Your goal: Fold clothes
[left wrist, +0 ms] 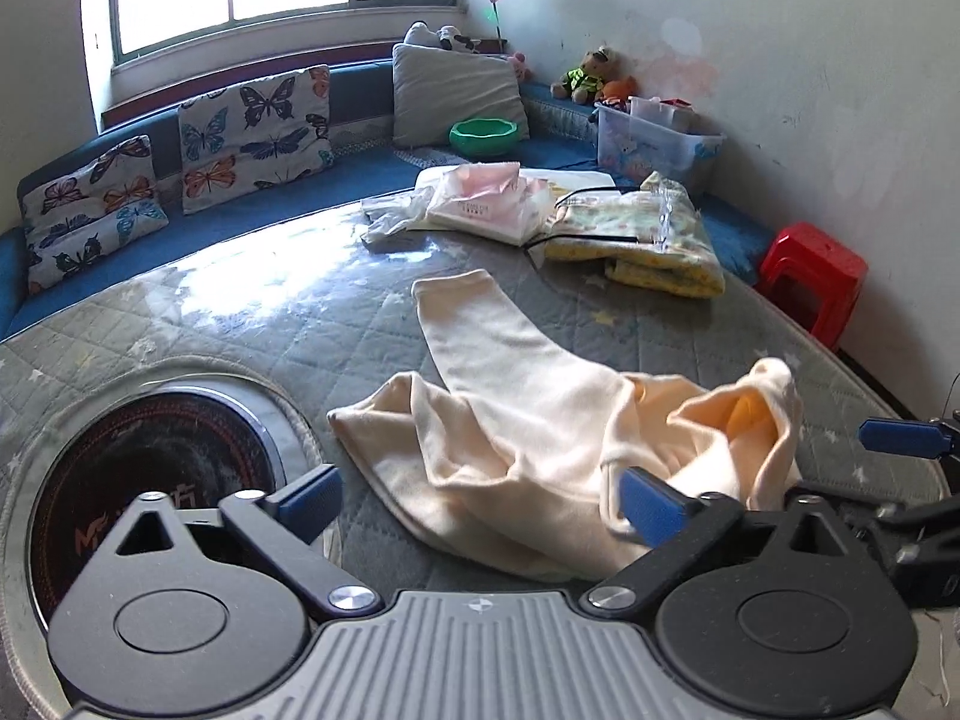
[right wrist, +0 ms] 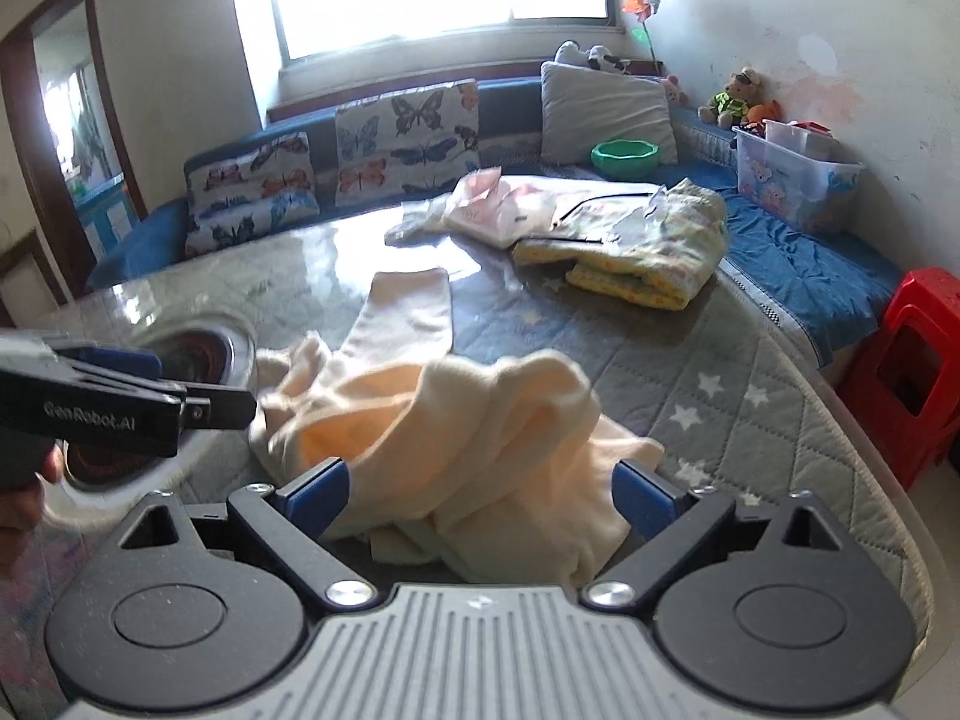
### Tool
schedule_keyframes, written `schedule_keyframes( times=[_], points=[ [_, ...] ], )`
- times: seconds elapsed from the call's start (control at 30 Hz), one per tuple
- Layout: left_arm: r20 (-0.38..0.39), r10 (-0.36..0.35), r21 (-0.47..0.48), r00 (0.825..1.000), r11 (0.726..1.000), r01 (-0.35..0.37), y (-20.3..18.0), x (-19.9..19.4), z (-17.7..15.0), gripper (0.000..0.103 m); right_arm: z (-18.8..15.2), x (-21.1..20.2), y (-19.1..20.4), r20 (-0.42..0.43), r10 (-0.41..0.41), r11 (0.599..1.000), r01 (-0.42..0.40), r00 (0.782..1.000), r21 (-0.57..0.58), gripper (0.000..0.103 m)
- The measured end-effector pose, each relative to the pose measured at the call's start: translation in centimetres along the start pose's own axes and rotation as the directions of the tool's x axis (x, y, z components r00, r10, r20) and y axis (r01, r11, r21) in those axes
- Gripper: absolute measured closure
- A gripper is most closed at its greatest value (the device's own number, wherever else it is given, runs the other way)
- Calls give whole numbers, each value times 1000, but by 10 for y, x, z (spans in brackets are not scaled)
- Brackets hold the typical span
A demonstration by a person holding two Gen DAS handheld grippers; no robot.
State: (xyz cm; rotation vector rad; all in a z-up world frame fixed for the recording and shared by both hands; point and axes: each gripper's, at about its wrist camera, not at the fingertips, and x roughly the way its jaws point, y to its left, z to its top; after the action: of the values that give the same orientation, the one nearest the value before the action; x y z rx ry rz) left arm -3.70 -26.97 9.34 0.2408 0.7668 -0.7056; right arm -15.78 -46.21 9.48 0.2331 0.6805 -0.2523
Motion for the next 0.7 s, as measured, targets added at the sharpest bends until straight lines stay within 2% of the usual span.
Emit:
schedule_keyframes(
  times=[0.2,0.3,0.37,0.53,0.6,0.67,0.7],
  points=[
    [-5,-68,-21,998,997,68,-4,13,12,24,20,5,-16,41,-32,998,31,999,46,19],
    [-13,-116,-32,993,993,115,-9,22,19,25,30,16,-27,40,-47,995,43,998,87,23],
    [-26,-142,-38,990,989,141,-13,30,23,25,36,24,-35,33,-40,991,35,999,127,30],
    [-74,-191,-23,979,982,190,-24,51,25,27,33,39,-34,-13,-13,992,14,1000,129,38],
    [-95,-208,-13,973,978,208,-27,58,23,35,32,45,-34,-32,-2,992,6,999,128,42],
    [-117,-229,-11,966,973,229,-29,63,19,58,31,51,-33,-51,9,992,-3,999,127,50],
    [-129,-244,-20,961,970,243,-28,66,18,64,30,54,-33,-61,15,992,-7,998,127,51]
  ],
)
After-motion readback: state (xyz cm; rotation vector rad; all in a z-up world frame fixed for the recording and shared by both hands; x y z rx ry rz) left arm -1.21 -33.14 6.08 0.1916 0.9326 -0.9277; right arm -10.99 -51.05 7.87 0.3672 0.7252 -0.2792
